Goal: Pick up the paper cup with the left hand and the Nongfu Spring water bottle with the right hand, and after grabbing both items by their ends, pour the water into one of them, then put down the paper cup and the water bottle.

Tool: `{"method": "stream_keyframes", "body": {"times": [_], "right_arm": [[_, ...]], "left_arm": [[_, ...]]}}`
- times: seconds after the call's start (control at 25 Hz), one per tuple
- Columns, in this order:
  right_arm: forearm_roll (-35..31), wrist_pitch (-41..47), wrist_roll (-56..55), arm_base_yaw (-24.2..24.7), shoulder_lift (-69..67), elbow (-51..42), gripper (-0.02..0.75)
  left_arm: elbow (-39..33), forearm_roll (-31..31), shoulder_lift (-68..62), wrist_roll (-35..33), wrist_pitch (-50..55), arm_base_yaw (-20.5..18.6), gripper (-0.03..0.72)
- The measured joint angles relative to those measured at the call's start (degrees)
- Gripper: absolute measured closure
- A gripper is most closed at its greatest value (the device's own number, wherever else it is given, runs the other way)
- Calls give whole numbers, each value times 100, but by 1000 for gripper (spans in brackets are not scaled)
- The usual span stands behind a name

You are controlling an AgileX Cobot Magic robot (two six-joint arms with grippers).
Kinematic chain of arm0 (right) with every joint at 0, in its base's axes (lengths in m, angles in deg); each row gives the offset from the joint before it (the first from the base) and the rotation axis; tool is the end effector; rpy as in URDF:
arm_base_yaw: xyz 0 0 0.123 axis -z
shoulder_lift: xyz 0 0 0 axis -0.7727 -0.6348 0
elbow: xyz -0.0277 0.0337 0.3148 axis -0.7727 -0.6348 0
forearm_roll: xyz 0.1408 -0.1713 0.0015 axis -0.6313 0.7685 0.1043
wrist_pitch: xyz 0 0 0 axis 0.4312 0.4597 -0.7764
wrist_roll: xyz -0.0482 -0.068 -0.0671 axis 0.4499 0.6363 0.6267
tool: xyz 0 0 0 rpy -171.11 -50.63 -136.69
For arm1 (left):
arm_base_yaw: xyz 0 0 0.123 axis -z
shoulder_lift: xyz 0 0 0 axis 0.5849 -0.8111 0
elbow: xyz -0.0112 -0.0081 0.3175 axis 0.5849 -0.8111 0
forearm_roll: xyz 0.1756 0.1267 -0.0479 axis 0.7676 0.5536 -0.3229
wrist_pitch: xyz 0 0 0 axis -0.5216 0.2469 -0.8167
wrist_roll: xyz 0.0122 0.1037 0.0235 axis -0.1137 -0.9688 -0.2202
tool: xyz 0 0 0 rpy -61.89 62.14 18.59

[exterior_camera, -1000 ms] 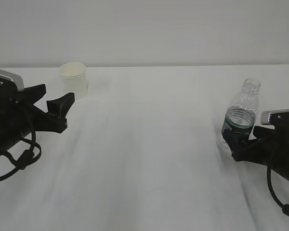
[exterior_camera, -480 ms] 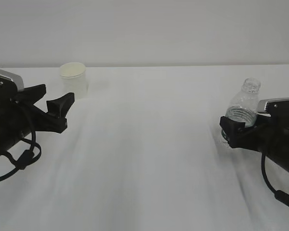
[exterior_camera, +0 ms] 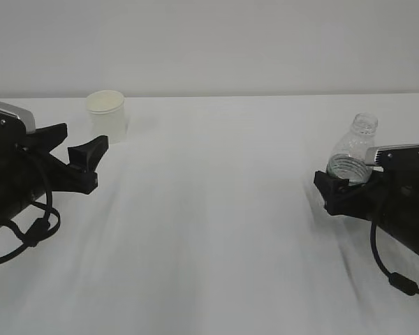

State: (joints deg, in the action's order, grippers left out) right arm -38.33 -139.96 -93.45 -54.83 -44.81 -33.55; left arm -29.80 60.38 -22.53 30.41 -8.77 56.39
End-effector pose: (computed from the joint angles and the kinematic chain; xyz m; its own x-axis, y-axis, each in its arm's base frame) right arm 0.3334 0.0467 0.1255 -0.3302 -0.0199 -0.9437 -0.2635 0.9620 0.0719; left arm 0.2895 -0.1100 0.2098 -0.0857 0.0649 -0.9942 0.3652 0.9305 0.0293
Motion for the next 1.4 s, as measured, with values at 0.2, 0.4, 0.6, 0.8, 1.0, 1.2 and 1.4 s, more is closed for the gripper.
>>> {"method": "stream_keyframes", "body": {"times": [0.2, 0.4, 0.6, 0.8, 1.0, 1.2, 1.4], "right_arm": [[10, 0, -16, 0, 0, 0, 102], [12, 0, -25, 0, 0, 0, 174], [12, 0, -25, 0, 0, 0, 267], [12, 0, -25, 0, 0, 0, 309], [12, 0, -36, 0, 0, 0, 312], [22, 0, 125, 0, 0, 0, 314], [80, 0, 306, 0, 0, 0, 318]], "left_arm": [[0, 0, 0, 0, 0, 0, 152], [0, 0, 0, 0, 0, 0, 157], [0, 0, 0, 0, 0, 0, 164], [0, 0, 0, 9, 0, 0, 165], [0, 0, 0, 9, 0, 0, 165], [0, 0, 0, 9, 0, 0, 165], [0, 0, 0, 9, 0, 0, 165]]}}
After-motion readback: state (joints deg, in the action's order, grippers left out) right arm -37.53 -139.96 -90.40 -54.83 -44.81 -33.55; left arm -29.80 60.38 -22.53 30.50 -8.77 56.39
